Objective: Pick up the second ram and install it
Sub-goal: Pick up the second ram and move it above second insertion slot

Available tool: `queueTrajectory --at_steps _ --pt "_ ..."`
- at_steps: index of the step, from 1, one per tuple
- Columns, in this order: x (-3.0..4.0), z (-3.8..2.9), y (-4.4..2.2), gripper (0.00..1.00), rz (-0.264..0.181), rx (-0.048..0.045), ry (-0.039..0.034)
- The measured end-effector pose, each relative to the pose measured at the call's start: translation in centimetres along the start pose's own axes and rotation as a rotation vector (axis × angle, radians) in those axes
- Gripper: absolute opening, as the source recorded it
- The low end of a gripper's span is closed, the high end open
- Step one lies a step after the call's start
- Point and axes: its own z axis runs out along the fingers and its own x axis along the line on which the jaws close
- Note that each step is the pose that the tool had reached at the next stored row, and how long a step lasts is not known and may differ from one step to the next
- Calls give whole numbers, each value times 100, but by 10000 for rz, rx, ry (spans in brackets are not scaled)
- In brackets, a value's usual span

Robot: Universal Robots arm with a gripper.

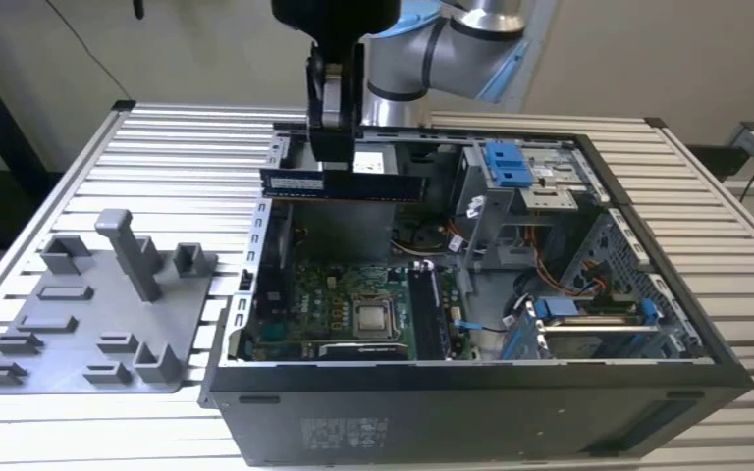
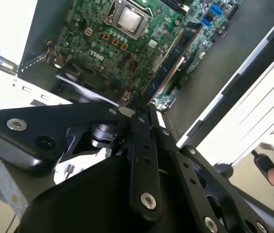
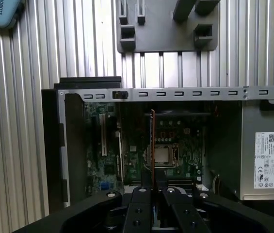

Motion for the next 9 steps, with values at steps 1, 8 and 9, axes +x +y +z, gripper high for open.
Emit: queueTrajectory --at_steps 1,8,9 --pt "-1 0 -20 14 -1 0 0" --pt "-8 1 -161 14 1 -1 1" --pt "-9 1 -184 14 0 -1 1"
